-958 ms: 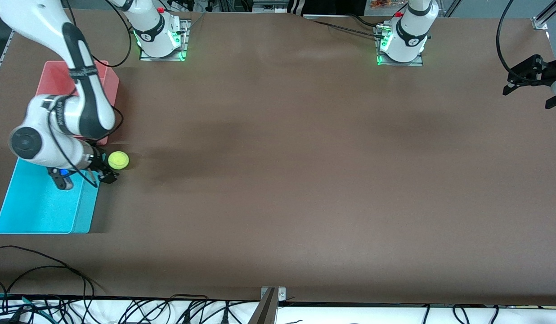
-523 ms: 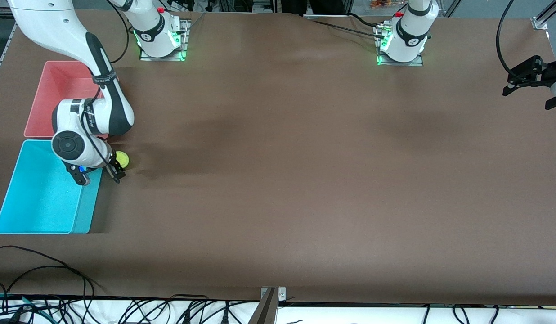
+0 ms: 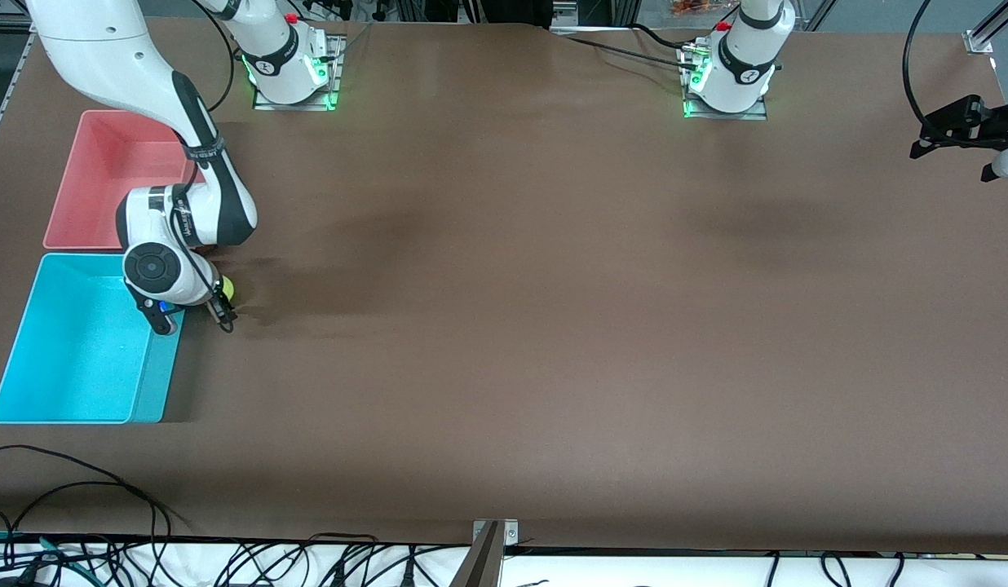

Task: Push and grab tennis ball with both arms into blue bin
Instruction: 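Grasp the tennis ball with the right gripper and lift it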

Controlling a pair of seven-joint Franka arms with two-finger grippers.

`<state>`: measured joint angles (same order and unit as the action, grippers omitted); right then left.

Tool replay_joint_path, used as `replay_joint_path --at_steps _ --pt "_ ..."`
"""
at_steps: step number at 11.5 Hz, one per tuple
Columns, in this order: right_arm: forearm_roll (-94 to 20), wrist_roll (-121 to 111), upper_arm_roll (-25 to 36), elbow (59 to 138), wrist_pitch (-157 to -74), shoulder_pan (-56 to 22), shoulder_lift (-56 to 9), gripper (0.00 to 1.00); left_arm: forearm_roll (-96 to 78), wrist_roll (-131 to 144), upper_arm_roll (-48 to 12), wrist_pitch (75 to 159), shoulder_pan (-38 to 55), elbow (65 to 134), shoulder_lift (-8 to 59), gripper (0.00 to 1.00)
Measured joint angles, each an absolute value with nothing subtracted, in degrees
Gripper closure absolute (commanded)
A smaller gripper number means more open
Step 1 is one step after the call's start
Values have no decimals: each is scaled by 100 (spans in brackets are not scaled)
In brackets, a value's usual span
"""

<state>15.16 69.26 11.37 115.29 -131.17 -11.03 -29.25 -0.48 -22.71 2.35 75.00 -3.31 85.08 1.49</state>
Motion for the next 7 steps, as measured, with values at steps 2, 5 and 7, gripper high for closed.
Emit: replay_joint_path --at_steps 2,5,7 --pt "1543 7033 1143 11515 -13147 -1137 -2932 77 -98 -2271 227 7369 -363 8518 237 0" --pt "1565 7060 1147 11151 -12683 -1146 -2773 77 -118 -2264 190 7357 -359 8519 412 0" --pt "1564 6932 1156 10565 -11696 -1149 -2604 77 -119 -2267 189 7289 -363 8505 411 0"
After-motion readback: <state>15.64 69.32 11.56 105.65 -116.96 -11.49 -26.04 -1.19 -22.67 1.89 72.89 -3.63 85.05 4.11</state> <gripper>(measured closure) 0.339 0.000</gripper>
